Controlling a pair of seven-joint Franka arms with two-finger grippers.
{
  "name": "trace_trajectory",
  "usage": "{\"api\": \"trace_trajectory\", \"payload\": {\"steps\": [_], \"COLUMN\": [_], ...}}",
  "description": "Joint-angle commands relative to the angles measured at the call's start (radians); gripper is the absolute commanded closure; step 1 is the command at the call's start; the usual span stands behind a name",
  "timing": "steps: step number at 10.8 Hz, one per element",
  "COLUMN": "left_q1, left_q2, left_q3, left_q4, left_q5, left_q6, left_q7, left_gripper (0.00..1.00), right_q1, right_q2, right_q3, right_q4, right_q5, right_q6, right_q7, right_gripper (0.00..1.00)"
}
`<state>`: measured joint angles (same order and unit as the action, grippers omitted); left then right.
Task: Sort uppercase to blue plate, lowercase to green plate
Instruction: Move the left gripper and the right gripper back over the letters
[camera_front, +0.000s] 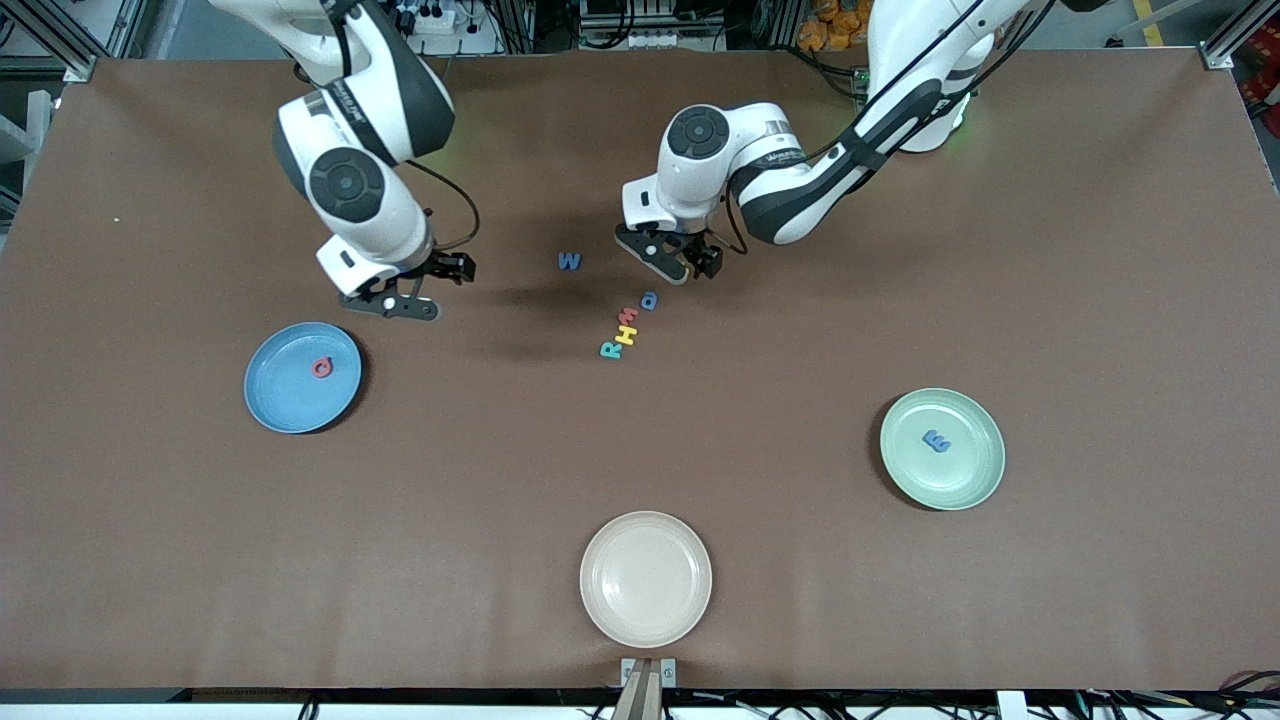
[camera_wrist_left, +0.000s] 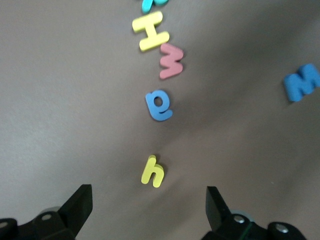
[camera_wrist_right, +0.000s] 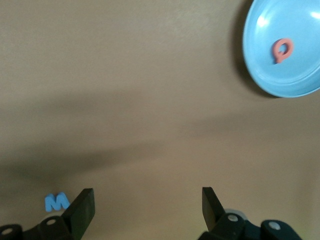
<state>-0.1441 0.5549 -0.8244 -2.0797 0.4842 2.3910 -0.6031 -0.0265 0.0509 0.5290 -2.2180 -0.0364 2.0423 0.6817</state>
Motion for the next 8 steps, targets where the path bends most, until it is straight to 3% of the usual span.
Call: {"api": "trace_trajectory", "payload": {"steps": [1,3,8], "left_q1": [-0.129,-0.149,-0.147], "left_q2": [0.013,0.029,0.051], "left_q3": [0.106,0.119,0.134], "left_q4": [0.004,0.009,0.004], "left_q5": [0.031,0.031,0.094], "left_q6": [0.011,0.011,0.013], "left_q7": [-0.058,-0.084,-0.087], "left_gripper": [0.0,0.01,0.14], "right_q1": [-0.009,-0.007,0.002], "right_q2": [-0.075,-0.098,-0.103], "right_q3": [0.017,0.017,0.04], "right_q4": [-0.109,-0.161,-0.254], "right_q5": [0.065,0.066,0.122], "right_q6": [0.088,0.16,0.309], "right_q7": [0.024,0.024,0.024], "right_gripper": [0.05,0.06,0.08]}}
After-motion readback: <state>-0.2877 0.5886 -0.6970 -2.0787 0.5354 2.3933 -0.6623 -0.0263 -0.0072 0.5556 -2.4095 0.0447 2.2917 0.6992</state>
